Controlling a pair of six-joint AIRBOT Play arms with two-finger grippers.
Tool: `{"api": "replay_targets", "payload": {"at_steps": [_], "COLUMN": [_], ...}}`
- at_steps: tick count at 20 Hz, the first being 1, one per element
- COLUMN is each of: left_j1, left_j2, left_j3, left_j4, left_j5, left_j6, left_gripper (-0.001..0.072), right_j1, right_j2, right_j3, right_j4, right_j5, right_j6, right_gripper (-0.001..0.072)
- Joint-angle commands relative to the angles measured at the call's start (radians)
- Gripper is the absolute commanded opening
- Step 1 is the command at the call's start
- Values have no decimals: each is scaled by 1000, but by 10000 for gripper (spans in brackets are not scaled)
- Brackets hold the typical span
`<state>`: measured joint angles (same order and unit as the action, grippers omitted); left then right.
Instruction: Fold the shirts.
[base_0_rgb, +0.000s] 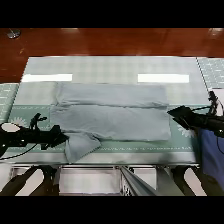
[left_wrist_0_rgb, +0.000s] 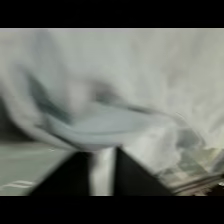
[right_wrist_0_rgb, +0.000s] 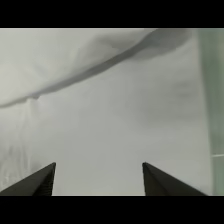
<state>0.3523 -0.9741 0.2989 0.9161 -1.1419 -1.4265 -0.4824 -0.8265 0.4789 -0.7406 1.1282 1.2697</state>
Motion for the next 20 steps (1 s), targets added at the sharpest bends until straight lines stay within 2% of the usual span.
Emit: {"api": "replay_targets", "payload": {"at_steps": [1, 3, 4, 7, 9, 15, 20], "left_j1": [-33, -33, -33, -33, -38, -47, -47], "left_j2": [8, 15, 17, 17, 17, 17, 17], "left_j3": [9, 50, 72, 110, 111, 111, 111], "left_j4": [-27, -28, -35, -72, -94, -94, -95], "left_j5": [9, -3, -6, -7, -7, -6, -3], "left_j6": [61, 81, 81, 103, 110, 110, 110], "left_gripper": [25, 26, 25, 25, 26, 26, 26], "right_j1": [-143, -156, -146, -87, -31, 134, 181], "right_j2": [1, 1, 1, 1, 0, 0, 0], "right_j3": [13, -1, -20, -92, -117, -117, -117], "right_j4": [-148, -342, -391, -402, -388, -286, -296], "right_j5": [108, 218, 259, 287, 264, 34, -35], "right_j6": [66, 157, 177, 187, 209, 311, 355], "right_gripper": [622, 621, 621, 620, 620, 620, 619]}}
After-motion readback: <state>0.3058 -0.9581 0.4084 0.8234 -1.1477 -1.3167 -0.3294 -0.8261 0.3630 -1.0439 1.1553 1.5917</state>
